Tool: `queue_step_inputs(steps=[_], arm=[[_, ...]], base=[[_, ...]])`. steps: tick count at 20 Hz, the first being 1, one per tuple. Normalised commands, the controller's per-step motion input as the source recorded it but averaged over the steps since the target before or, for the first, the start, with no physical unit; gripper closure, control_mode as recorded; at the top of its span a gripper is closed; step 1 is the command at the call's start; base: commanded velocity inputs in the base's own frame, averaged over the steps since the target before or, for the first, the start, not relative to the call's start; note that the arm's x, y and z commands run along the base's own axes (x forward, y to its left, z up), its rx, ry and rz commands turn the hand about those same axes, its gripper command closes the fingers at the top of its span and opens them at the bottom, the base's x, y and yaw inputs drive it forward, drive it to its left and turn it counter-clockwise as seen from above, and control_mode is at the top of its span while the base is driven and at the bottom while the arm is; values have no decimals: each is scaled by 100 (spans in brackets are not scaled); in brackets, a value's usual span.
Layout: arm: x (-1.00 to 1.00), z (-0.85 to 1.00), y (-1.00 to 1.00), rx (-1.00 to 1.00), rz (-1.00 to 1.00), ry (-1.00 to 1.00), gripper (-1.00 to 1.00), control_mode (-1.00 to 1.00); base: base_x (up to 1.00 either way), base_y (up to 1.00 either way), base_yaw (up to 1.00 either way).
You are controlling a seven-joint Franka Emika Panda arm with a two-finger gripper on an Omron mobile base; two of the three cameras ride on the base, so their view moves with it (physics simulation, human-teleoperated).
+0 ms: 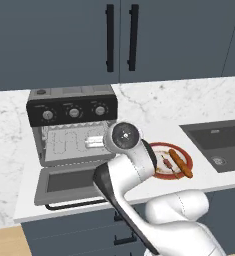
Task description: Pick up the kebab skewer and baguette bread, and place them inside the toaster oven. Close the toaster oven door and start by setting the timer.
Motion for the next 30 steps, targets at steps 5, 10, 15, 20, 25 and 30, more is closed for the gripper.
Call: queue_step_inputs(steps=[5, 10, 15, 20, 25, 30], arm=[[28, -21, 30, -4, -2, -2, -100, -100], [47, -14, 20, 0, -4, -5, -100, -100], [52, -16, 21, 0, -4, -1, -100, -100], [60, -11, 19, 0, -1, 0, -100, -100], [47, -34, 29, -9, 0, 0, -100, -100], [38, -22, 27, -3, -1, -4, -100, -100]], base=[[0, 0, 0], [0, 0, 0], [0, 0, 0], [0, 0, 0], [0, 0, 0], [0, 0, 0]])
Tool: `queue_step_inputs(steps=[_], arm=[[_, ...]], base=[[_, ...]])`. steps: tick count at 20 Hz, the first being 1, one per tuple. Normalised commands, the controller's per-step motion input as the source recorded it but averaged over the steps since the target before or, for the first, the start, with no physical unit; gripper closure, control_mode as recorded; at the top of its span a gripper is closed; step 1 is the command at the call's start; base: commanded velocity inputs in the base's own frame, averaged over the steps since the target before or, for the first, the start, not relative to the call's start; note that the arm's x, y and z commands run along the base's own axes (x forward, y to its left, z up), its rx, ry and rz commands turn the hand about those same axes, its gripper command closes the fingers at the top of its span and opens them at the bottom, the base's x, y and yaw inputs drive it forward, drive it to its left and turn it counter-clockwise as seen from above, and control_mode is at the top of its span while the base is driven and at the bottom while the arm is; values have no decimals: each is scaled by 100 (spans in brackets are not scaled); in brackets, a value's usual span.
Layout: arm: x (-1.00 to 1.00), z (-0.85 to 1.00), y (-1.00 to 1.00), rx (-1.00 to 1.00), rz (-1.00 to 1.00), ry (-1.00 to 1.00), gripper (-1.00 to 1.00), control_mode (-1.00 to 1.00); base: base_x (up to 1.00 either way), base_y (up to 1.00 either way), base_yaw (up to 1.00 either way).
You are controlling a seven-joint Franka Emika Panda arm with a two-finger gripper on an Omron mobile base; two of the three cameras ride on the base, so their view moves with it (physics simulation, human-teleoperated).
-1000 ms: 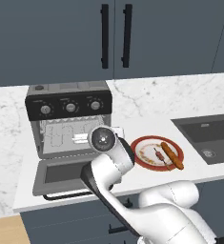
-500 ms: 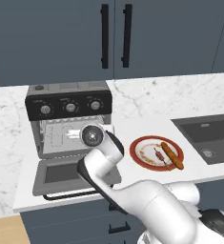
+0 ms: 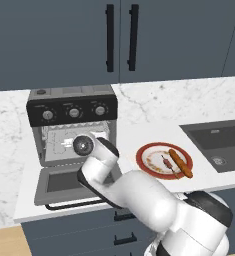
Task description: Pick up the kebab skewer and baguette bread, and place them inside the toaster oven. Close the toaster oven door and start by setting the timer.
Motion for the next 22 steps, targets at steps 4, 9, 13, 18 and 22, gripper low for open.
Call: queue_step_inputs(steps=[4, 9, 13, 18, 22], arm=[[50, -3, 11, 0, 0, -5, -100, -100], [48, -24, 18, 0, -1, -2, -100, -100], [48, -29, 25, 0, -1, 0, -100, -100], [45, -32, 20, 0, -1, 0, -100, -100], [41, -26, 19, 0, -1, -3, -100, -100]], base=[[0, 0, 0], [0, 0, 0], [0, 0, 0], [0, 0, 0], [0, 0, 0]])
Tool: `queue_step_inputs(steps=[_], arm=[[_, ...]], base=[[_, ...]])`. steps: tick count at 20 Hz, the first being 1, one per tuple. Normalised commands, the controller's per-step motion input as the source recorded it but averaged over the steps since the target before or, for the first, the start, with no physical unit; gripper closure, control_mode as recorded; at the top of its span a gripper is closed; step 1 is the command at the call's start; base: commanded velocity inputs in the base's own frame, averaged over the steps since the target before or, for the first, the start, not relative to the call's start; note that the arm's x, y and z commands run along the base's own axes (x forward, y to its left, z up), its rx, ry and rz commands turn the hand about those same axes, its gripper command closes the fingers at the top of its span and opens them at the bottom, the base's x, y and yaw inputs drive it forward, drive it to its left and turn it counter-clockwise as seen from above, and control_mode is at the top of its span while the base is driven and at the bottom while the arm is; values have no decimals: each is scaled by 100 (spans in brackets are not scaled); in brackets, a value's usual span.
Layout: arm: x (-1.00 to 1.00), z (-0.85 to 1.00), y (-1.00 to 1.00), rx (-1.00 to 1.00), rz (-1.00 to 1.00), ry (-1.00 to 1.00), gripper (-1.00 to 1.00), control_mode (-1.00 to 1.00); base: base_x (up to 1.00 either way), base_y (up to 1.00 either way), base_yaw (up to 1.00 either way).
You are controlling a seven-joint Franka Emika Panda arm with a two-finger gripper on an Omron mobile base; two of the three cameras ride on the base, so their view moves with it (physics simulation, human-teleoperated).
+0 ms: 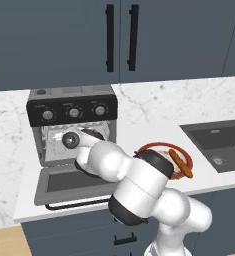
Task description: Pick up the kebab skewer and baguette bread, and place them inside the toaster oven. Close the toaster oven door and start by setting the timer.
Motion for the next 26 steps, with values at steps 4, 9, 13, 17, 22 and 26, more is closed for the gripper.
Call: queue_step_inputs(steps=[4, 9, 13, 17, 22, 26], arm=[[36, -24, 15, 0, 0, -8, -100, -100], [11, -79, 3, 3, -3, 2, -100, -100], [-31, -95, 0, 15, -3, 11, -100, -100], [-94, -100, 0, 19, -1, 6, -100, -100], [-100, -100, 2, 22, 0, 0, -100, -100], [-100, -93, 15, 22, 0, 10, -100, -100]], base=[[0, 0, 0], [0, 0, 0], [0, 0, 0], [0, 0, 0], [0, 0, 0], [0, 0, 0]])
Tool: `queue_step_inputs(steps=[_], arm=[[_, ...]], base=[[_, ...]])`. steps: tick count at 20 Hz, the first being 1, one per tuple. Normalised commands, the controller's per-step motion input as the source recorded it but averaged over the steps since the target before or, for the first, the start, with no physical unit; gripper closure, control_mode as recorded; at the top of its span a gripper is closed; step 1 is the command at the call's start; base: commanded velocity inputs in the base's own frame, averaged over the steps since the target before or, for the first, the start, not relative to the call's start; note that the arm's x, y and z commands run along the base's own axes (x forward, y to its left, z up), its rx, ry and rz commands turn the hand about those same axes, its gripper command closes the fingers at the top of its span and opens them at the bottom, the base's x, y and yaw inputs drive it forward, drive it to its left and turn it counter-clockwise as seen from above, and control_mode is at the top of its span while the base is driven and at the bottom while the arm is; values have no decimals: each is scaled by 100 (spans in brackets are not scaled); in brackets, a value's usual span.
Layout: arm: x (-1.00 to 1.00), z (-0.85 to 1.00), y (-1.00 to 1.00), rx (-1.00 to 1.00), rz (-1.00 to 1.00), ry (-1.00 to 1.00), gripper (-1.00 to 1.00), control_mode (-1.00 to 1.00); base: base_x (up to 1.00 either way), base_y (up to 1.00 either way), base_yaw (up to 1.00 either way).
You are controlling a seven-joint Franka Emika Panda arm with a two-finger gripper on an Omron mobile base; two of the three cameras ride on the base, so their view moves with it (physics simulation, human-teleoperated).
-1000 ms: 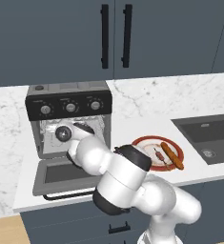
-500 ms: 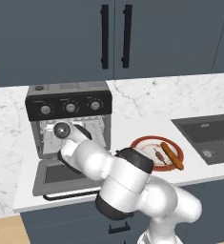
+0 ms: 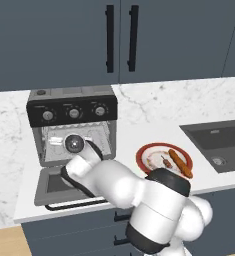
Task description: Pick up the kebab skewer and baguette bread, and place them inside the toaster oven. Close the toaster oven door and start by setting the timer.
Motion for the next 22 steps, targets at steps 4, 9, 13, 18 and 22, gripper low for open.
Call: queue_step_inputs(steps=[4, 9, 13, 18, 22], arm=[[-100, -69, 37, 15, 0, 30, -100, -100], [-100, -75, 57, 3, 0, 38, -100, -100], [-100, -100, 56, 0, 0, 23, -100, -100], [-100, -100, 56, 0, 0, 18, -100, -100], [-100, -96, 30, 1, 0, 7, -100, -100]], base=[[0, 0, 0], [0, 0, 0], [0, 0, 0], [0, 0, 0], [0, 0, 0]])
